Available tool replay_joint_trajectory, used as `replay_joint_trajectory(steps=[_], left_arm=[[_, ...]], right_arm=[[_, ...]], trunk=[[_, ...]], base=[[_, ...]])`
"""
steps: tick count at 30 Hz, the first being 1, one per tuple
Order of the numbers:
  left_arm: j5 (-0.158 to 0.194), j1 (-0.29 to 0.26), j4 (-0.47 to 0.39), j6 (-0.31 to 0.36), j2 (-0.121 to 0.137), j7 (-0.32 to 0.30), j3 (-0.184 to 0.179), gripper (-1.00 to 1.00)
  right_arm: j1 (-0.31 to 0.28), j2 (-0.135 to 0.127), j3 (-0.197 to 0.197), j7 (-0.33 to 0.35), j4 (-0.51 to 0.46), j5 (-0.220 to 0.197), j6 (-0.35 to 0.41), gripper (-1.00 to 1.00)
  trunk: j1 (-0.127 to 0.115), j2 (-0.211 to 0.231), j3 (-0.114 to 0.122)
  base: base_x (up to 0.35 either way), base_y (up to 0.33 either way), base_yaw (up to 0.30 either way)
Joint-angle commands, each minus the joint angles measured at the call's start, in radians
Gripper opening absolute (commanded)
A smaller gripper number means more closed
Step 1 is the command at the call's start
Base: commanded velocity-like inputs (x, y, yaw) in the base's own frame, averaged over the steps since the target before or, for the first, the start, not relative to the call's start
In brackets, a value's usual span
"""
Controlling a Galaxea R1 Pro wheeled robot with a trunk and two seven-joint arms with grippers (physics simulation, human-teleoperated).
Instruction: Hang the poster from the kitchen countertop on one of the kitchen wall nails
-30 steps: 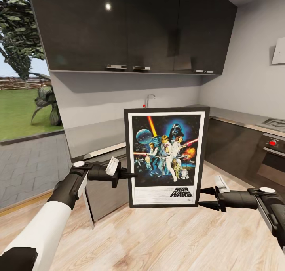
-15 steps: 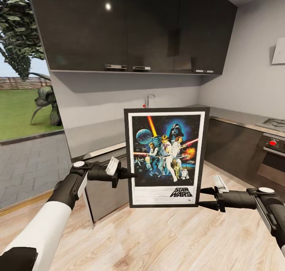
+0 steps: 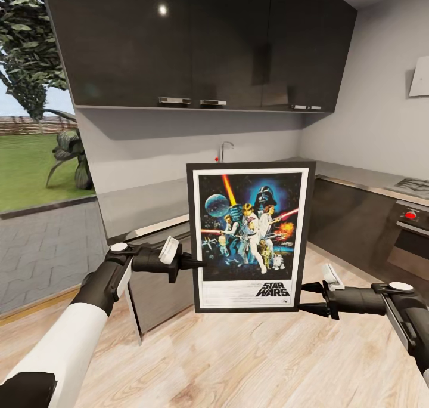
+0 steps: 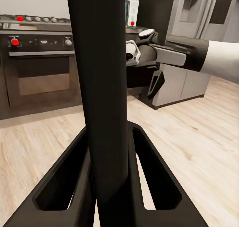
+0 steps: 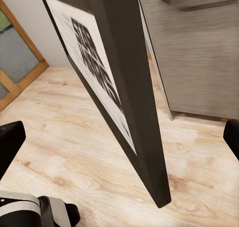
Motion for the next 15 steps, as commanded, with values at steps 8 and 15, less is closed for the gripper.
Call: replay_joint_trajectory(steps=[8, 15], left_arm=[[0.001, -0.001, 0.0, 0.009, 0.001, -0.002, -0.003, -1.0], [0.001, -0.001, 0.0, 0.01, 0.001, -0.002, -0.003, -1.0]], right_arm=[[-0.001, 0.0, 0.0, 0.003, 0.0, -0.001, 0.01, -1.0], [-0.001, 0.0, 0.0, 0.003, 0.0, -0.001, 0.01, -1.0]], trunk=[[0.0, -0.001, -0.001], [0.0, -0.001, -0.001]], base=[[0.0, 0.0, 0.0], [0.0, 0.0, 0.0]])
